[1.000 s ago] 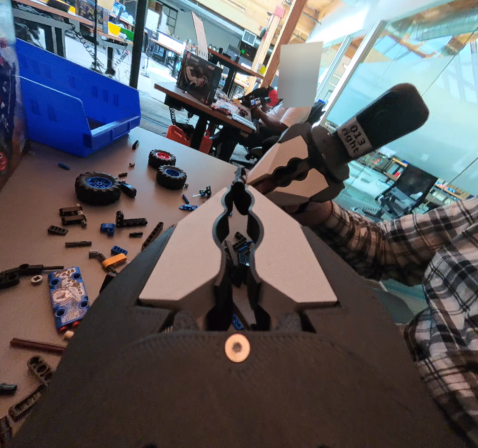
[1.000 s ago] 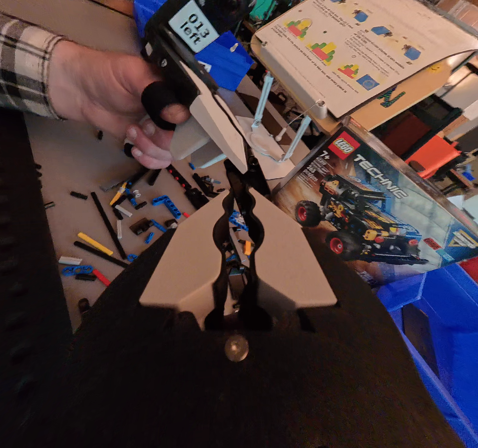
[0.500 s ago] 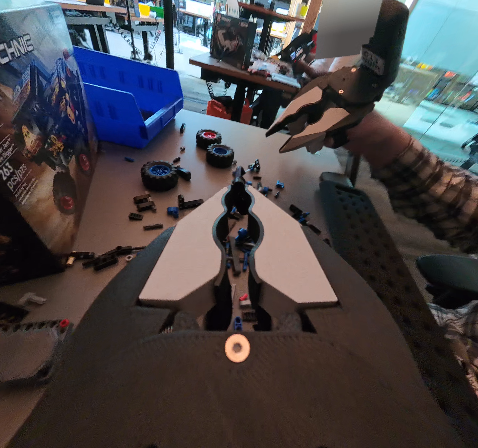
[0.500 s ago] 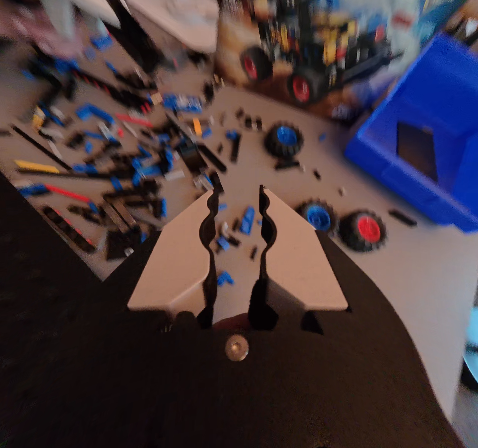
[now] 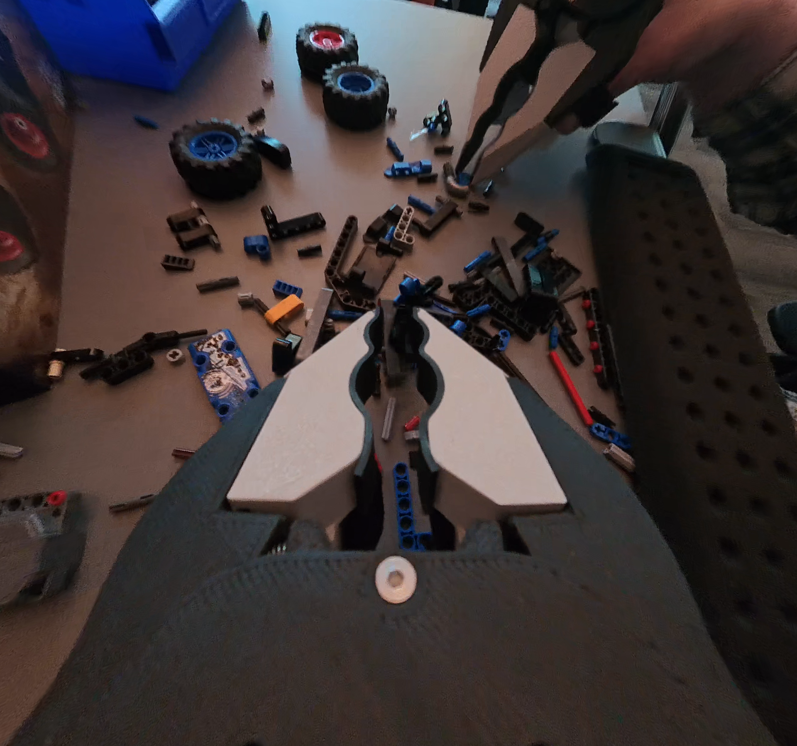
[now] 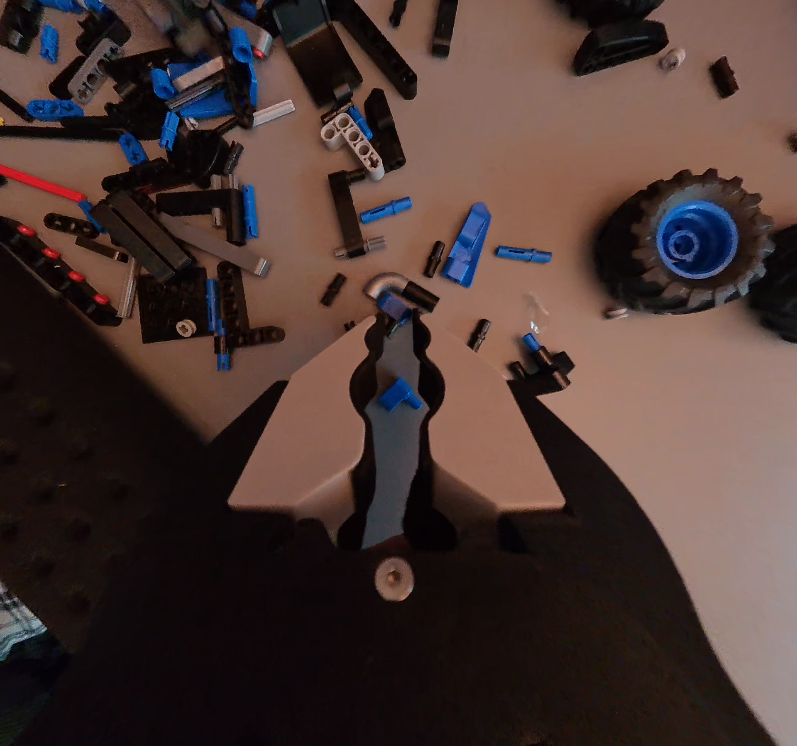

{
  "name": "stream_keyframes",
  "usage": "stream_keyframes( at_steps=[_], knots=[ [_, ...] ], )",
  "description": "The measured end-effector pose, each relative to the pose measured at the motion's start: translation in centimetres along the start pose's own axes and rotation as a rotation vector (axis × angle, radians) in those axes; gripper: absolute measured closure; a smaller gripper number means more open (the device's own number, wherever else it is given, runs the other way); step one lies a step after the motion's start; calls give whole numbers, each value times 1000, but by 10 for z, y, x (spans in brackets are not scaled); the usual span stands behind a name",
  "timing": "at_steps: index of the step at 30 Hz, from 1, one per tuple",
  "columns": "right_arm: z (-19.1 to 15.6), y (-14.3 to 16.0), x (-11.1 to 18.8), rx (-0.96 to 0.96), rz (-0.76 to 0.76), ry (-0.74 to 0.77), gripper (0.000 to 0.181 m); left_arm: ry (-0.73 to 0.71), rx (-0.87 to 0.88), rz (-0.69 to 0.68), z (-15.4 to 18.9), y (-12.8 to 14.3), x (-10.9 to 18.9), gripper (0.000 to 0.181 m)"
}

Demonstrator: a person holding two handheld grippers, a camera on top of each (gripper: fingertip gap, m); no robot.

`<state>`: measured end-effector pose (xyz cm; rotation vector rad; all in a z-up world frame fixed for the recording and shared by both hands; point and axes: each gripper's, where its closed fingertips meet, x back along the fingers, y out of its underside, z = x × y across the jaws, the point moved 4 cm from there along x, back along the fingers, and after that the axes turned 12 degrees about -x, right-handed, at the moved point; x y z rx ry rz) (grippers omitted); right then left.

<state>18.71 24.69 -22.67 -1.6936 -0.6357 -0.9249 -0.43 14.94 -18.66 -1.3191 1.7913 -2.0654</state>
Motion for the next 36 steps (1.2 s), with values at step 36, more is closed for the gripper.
stream_keyframes(
  at_steps=[36],
  knots=[
    [-128,-100,36,542,659,133,179,186,160,480,32,-66,17,177]
  ],
)
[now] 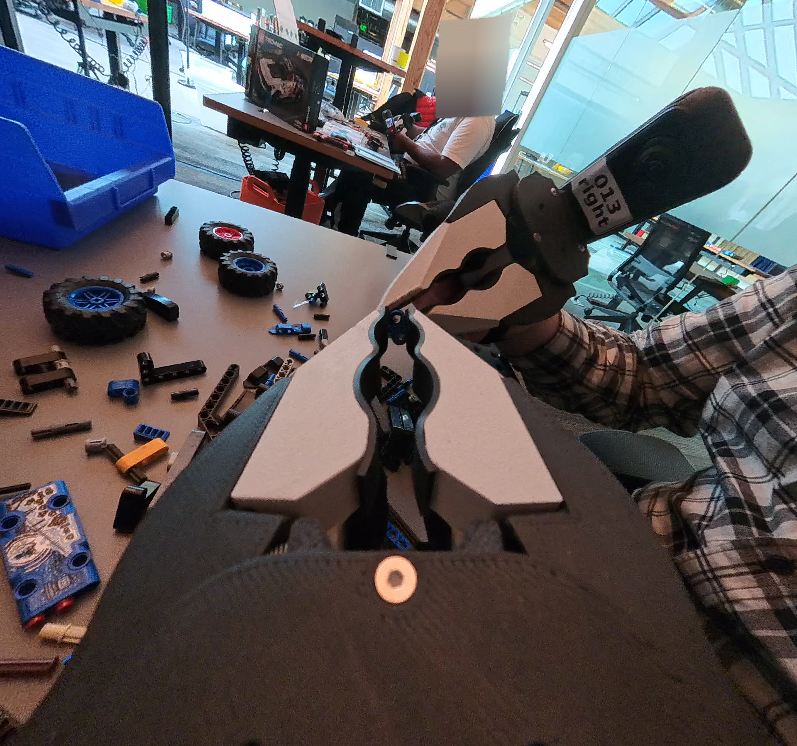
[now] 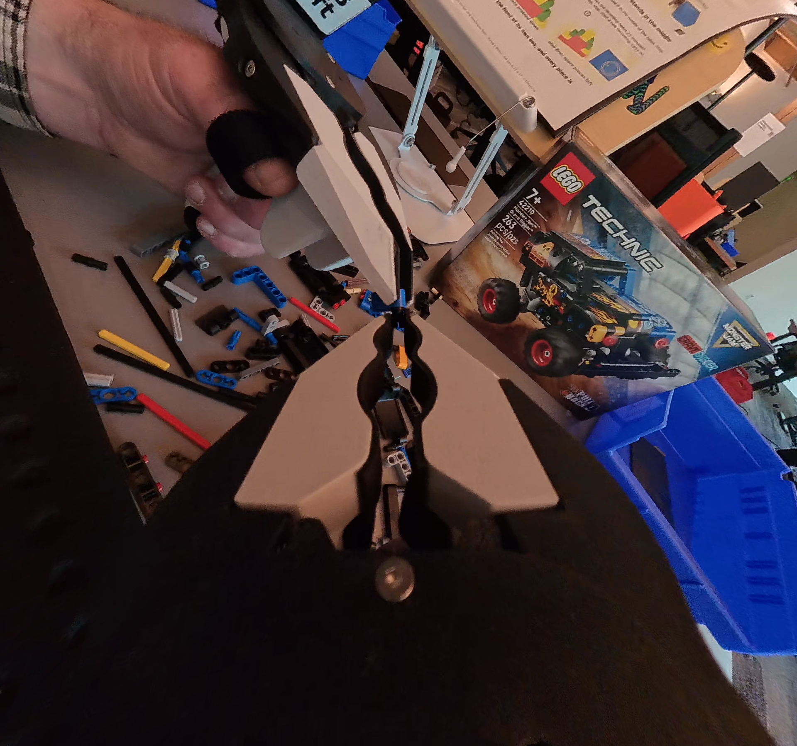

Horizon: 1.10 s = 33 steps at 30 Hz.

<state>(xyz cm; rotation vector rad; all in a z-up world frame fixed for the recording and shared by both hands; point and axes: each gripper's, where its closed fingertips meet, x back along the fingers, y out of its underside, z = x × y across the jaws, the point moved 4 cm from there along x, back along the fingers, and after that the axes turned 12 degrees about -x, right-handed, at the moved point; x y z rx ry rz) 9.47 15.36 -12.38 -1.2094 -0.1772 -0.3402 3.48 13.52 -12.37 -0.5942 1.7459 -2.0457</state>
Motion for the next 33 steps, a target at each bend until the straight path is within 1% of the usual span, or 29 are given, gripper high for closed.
stream_keyframes(
  at_steps=[4,8,13,14,15,16,17,18,19,20,22,24,26,27,28,29,30,31,33],
  knots=[
    [-1,-1,1,34,-17,19,180,-15,-48,-17,2,-2,0,176],
    [-1,1,-2,124,-72,82,180,-76,-132,-60,2,-1,0,177],
    [-4,1,-1,111,-52,32,179,-66,-126,-61,5,0,2,178],
    [-3,1,0,86,-29,19,180,-72,-119,-51,5,-3,3,178],
    [4,10,2,79,-70,41,179,-117,-111,5,-2,-12,12,178],
    [14,23,7,71,-105,73,180,-158,-71,83,-13,-25,31,178],
    [20,29,15,0,-82,61,180,-180,-87,93,-19,-31,46,178],
    [23,33,22,-43,-58,46,180,-155,-102,52,-17,-28,48,178],
    [25,36,25,-46,-58,45,180,-122,-80,21,-15,-21,43,177],
    [24,37,25,-50,-61,27,180,-117,-67,-17,-16,-12,35,177],
    [20,39,19,-73,-71,-35,180,-61,-59,-84,-13,-1,22,177],
    [16,38,13,-84,-65,-63,179,-75,-101,-150,-15,9,18,177],
    [8,45,1,-108,-116,-125,179,-55,-66,-177,-17,19,14,177],
    [4,51,-5,-108,-143,-154,176,-70,-78,-218,-20,26,13,177],
    [1,57,-11,-119,-180,-180,164,-64,-87,-260,-20,33,10,177],
    [-1,62,-14,-134,-216,-200,159,-58,-89,-289,-19,38,8,177],
    [-1,65,-16,-147,-232,-218,157,-68,-101,-322,-19,43,6,177],
    [-1,66,-15,-161,-236,-234,158,-77,-114,-361,-20,48,5,177],
    [15,69,-7,-178,-246,-190,164,-90,-132,-388,-22,52,4,176]
  ],
)
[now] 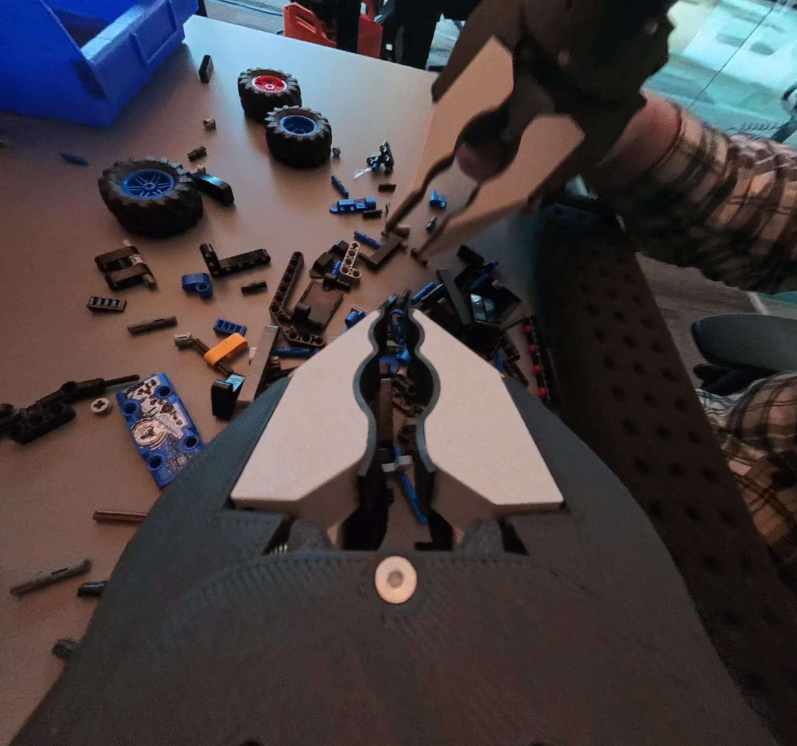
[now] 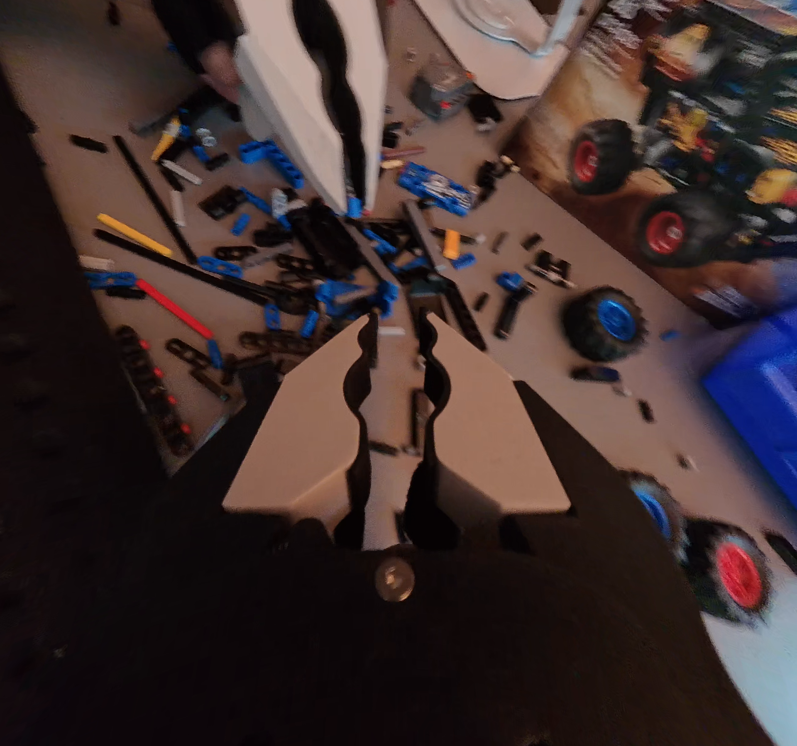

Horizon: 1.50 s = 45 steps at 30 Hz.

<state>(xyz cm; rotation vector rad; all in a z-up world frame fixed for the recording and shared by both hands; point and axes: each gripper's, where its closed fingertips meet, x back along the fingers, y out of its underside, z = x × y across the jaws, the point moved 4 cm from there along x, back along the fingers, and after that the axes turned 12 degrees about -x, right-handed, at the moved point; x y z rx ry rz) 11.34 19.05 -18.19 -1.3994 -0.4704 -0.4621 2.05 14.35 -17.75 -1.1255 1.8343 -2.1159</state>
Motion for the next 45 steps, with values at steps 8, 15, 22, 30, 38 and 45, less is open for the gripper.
stream_keyframes(
  at_steps=[8,15,22,30,38,45],
  knots=[
    [76,59,47,-222,-189,158,159,-74,-41,-148,-8,20,-9,166],
    [61,73,33,-249,-248,65,163,-85,-52,-168,-7,22,-13,158],
    [54,79,25,-195,-323,5,173,-88,-76,-163,-5,19,-15,157],
    [27,42,29,-139,-157,-18,176,-75,-138,-60,9,-3,-18,151],
    [-32,-16,22,221,25,84,176,130,65,135,30,-23,-15,171],
    [-38,-26,22,315,103,180,176,150,100,147,30,-25,-10,172]
  ],
)
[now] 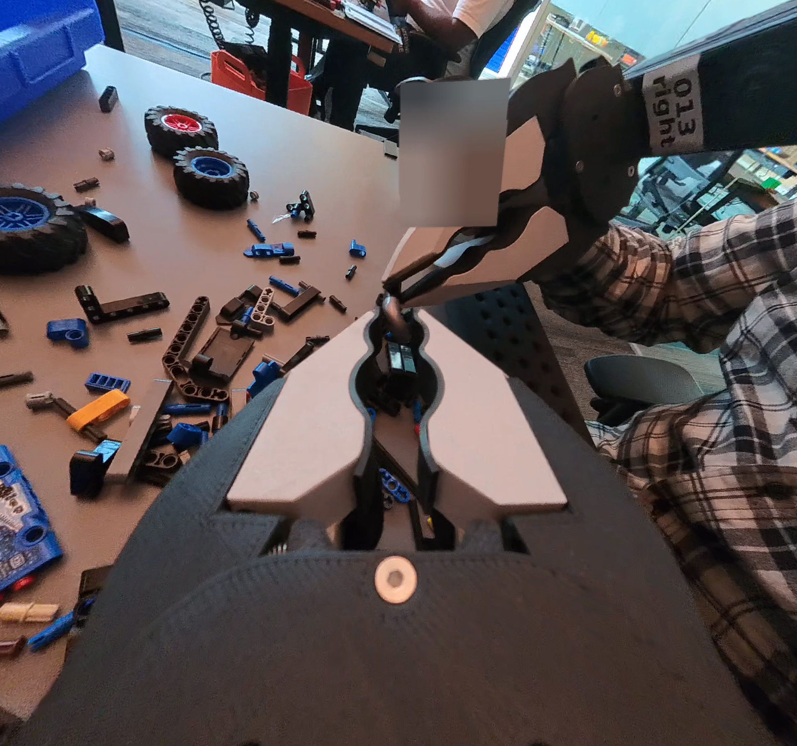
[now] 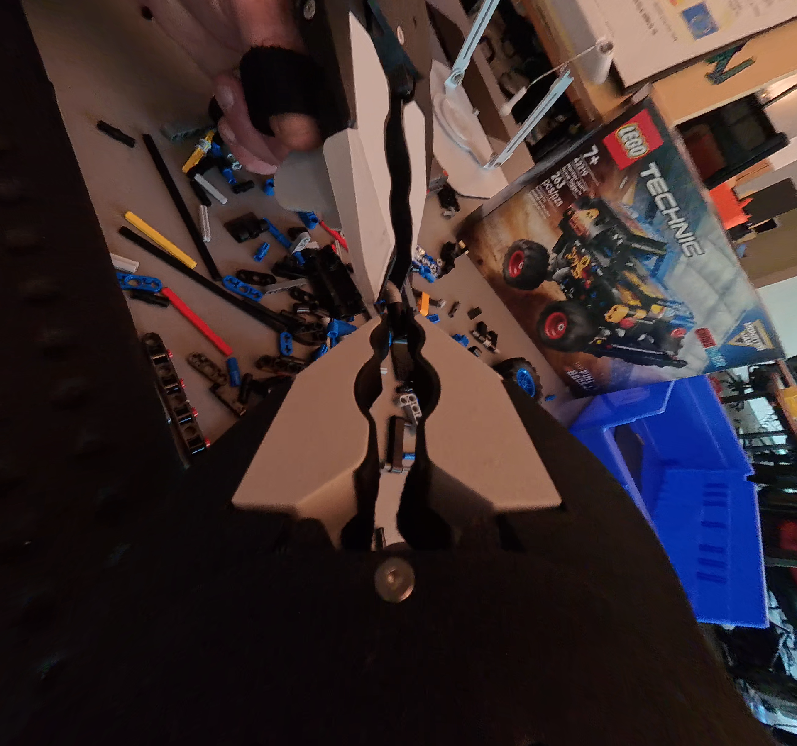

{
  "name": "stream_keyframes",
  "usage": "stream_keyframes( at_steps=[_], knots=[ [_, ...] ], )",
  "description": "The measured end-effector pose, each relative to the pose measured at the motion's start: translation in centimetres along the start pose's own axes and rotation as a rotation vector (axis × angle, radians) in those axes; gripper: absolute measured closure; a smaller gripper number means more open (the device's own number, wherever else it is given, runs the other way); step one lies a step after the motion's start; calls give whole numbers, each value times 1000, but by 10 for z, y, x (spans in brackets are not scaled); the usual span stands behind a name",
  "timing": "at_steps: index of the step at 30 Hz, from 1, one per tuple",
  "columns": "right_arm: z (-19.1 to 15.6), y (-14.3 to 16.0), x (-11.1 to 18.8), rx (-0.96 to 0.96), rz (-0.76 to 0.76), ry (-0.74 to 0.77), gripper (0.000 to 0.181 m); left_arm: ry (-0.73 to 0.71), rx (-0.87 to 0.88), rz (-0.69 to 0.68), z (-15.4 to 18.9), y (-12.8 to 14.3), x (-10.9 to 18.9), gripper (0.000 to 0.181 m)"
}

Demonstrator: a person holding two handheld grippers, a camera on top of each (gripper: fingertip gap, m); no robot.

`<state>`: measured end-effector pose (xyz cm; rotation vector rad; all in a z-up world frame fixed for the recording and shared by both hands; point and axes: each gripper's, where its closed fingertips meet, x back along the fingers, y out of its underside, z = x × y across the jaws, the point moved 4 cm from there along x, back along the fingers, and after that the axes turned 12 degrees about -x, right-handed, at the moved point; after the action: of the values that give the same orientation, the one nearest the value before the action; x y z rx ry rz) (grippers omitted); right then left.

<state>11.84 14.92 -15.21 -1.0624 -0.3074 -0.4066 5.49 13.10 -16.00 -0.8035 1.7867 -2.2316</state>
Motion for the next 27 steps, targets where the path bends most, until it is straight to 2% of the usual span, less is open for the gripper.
stream_keyframes(
  at_steps=[7,13,14,15,16,17,20,22,25,27],
  knots=[
    [-3,-2,-4,55,-38,43,175,-51,-62,-5,-2,-3,3,177],
    [1,-5,0,-43,28,36,176,-71,-94,30,1,-11,7,177],
    [2,0,0,-57,0,48,176,-94,-102,64,-1,-16,13,177],
    [6,17,-1,-58,-80,70,176,-102,-58,167,-6,-29,30,178],
    [9,32,2,-102,-95,67,177,-136,-44,239,-13,-40,51,178],
    [8,35,6,-177,-49,32,176,-170,-82,193,-17,-38,59,177],
    [7,14,4,-227,29,-8,176,-142,-46,148,-18,-25,41,177],
    [6,6,2,-236,102,-40,176,-94,-88,125,-9,-26,33,177],
    [12,7,5,-296,139,-62,176,-59,-55,149,-10,-21,32,177],
    [14,13,1,-329,101,-88,176,-62,-66,119,-13,-16,28,177]
  ],
)
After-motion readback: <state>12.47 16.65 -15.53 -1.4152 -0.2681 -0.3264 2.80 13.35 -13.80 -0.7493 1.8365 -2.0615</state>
